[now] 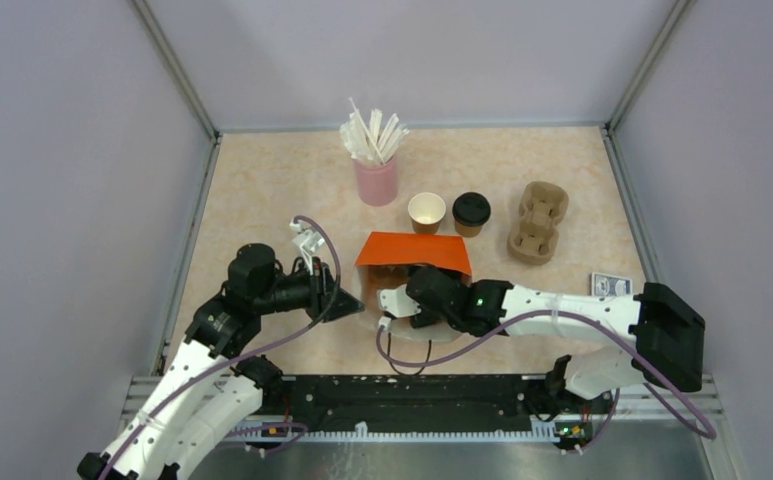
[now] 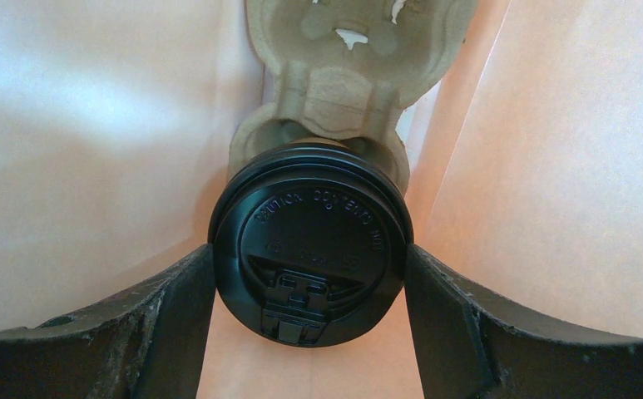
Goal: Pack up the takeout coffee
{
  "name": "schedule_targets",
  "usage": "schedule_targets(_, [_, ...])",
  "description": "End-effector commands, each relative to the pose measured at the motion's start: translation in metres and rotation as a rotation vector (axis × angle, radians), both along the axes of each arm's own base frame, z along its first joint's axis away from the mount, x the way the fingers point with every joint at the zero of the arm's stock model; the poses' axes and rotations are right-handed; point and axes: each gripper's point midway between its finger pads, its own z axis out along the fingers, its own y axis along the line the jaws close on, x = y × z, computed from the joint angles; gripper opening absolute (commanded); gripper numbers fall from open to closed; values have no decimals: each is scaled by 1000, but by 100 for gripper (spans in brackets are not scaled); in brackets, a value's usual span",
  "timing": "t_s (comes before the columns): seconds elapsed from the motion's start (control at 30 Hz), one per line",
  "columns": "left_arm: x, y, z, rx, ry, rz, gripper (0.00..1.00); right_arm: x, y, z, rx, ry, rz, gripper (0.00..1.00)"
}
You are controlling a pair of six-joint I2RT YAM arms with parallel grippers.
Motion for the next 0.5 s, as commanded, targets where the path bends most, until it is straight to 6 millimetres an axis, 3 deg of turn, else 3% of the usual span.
schedule_targets(0.0, [1,-3,9,-28,-41,-14,35,-10,-15,-27,-36,91,-29,69])
schedule_targets(0.3, [6,-3,9,-16,-47,-3,40,-3,-5,4,23,46,-24,77])
schedule_targets(0.47, [11,-2,7,1,-48,18,48,-4,-6,8,23,45,-11,78])
